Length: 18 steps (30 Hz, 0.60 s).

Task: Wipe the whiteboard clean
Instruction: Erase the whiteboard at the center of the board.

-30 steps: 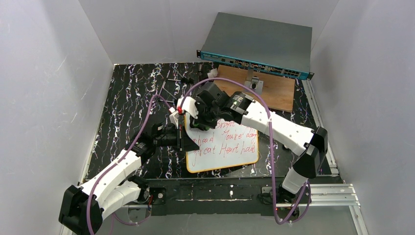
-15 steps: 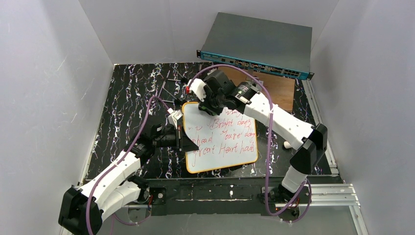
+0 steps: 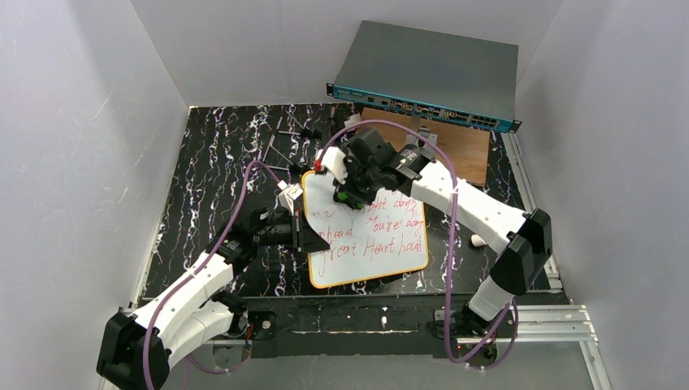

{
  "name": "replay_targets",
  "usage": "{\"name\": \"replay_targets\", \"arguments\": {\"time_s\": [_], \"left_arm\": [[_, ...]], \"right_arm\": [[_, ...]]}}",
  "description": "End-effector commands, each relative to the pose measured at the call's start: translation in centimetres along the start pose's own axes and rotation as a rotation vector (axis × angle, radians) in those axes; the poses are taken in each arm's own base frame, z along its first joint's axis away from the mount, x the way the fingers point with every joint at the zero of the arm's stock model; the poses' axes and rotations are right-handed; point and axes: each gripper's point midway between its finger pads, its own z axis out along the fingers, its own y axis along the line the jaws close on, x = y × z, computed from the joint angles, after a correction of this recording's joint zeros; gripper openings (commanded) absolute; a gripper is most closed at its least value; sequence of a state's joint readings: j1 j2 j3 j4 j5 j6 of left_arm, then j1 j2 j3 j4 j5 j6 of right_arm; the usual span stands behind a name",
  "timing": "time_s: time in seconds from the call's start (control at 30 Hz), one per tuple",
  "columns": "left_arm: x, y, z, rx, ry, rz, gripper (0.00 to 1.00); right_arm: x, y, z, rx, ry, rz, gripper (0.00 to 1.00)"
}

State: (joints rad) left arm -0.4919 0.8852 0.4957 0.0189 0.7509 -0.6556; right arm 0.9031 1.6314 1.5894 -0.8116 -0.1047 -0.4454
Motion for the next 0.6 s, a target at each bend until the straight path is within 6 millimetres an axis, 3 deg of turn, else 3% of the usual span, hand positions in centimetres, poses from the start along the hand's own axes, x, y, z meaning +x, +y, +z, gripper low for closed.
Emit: {"name": "replay_targets", "arguments": {"time_s": [0.0,0.17,0.3,0.43,0.5,0.57], "left_arm": [[-2.0,-3.2,-0.6,0.129,-0.078,0.183,0.0],[-2.1,-3.3,-0.5,0.138,-0.076,0.178,0.0],[-2.1,-3.2,-0.5,0.135,-0.086,0.18,0.0],[-2.0,-3.1,-0.5,0.136,-0.085,0.179,0.0],[-2.1,-3.2,-0.4,0.141,-0.084,0.18,0.0],[-2.1,-3.3,-0.4,0.145,-0.084,0.183,0.0]], "right_arm": [[-1.3,-5.0,-1.4,0.154,-0.062,0.114,0.01],[-3.8,-4.6,-0.6,0.1,-0.107,0.143,0.01],[-3.8,-0.7,-0.1,-0.043,-0.109,0.063,0.01],[-1.5,3.5,-0.2,-0.183,-0.084,-0.028,0.01],[-0.1,3.9,0.1,-0.183,-0.064,-0.034,0.01],[1.1,3.0,0.6,-0.121,-0.041,-0.015,0.01]]}}
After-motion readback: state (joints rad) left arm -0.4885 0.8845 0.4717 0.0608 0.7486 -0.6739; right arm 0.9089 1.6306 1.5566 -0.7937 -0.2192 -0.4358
